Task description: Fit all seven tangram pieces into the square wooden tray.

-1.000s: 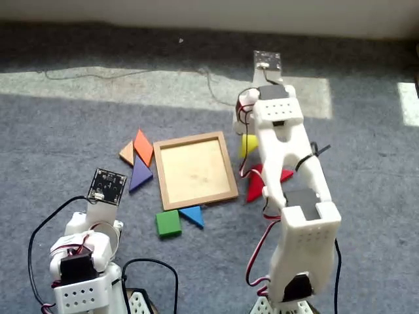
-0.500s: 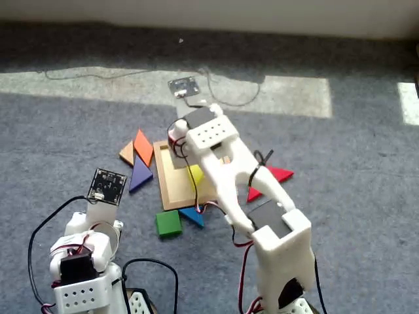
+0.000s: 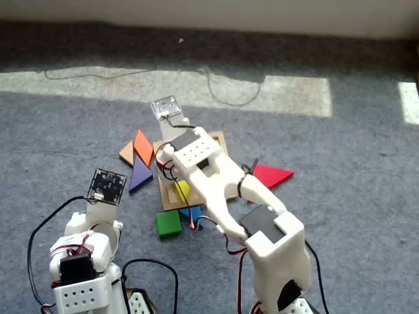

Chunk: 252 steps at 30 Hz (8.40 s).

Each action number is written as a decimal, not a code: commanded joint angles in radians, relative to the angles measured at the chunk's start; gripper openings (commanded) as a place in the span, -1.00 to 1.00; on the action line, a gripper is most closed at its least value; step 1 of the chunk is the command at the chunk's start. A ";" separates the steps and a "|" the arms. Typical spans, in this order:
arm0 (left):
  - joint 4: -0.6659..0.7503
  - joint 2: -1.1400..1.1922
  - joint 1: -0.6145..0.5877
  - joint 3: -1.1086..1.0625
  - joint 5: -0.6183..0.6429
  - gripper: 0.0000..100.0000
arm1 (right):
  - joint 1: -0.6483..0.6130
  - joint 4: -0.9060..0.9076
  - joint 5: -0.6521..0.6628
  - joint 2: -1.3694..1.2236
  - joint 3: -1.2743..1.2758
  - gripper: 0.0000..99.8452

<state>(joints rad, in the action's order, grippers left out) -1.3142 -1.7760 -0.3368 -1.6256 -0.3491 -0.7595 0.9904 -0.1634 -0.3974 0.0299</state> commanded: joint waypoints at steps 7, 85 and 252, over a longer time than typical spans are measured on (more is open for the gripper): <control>0.023 -0.036 -0.002 0.041 -0.006 -0.98 | -0.028 -0.016 -0.091 0.070 -0.001 -0.36; 0.025 -0.036 -0.001 0.027 -0.006 -0.98 | 0.437 0.074 0.213 0.693 0.387 -0.95; 0.025 -0.036 -0.002 0.025 -0.006 -0.98 | 0.665 0.320 -0.775 -0.128 -0.280 -0.21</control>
<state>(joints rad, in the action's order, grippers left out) -1.3142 -1.7760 -0.3368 -1.6256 -0.3491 -0.1166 1.3065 -0.9106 -0.5416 -0.2110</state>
